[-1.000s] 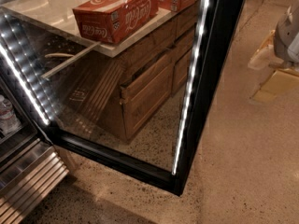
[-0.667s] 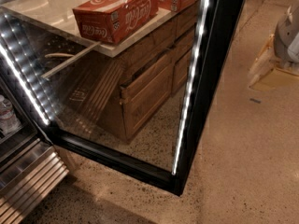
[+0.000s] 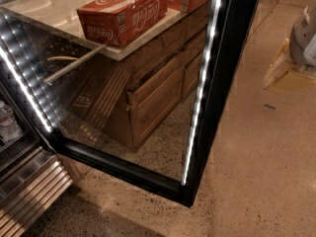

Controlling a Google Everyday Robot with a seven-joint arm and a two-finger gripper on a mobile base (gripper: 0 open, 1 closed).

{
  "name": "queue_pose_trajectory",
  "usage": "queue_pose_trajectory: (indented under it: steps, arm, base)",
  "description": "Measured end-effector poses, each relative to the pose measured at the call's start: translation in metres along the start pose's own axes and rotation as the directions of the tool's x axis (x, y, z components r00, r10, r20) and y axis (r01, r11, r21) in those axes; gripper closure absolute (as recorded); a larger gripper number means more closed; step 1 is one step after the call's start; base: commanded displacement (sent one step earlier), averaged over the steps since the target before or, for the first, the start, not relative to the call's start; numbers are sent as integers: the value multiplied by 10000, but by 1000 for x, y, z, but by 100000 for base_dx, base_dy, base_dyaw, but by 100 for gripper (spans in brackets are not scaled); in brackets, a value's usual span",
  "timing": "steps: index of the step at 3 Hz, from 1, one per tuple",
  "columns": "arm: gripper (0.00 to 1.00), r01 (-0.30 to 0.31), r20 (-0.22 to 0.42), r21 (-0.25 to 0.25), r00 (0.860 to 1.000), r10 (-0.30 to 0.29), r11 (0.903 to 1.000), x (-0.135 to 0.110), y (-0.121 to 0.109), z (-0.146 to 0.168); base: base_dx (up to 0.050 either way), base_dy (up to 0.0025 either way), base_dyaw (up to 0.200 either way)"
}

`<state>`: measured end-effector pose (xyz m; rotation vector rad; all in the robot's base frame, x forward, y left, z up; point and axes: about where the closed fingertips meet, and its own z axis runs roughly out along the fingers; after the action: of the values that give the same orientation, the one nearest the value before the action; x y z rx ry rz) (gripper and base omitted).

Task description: Close right fridge door

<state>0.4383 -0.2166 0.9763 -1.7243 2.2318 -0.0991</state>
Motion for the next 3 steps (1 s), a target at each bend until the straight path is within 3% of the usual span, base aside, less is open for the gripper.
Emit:
queue_pose_trajectory:
  steps: [1,2,3]
  arm:
    - [100,-62,-112,51,9999,63,10000,0,-5,-1]
    - [100,-353,-425,-196,9985,344,9992,3,-34,10]
    - [100,-638,-512,-420,9968,616,9971,-3,-80,23]
  base:
    - [0,0,0]
    - [0,0,0]
    - [0,0,0]
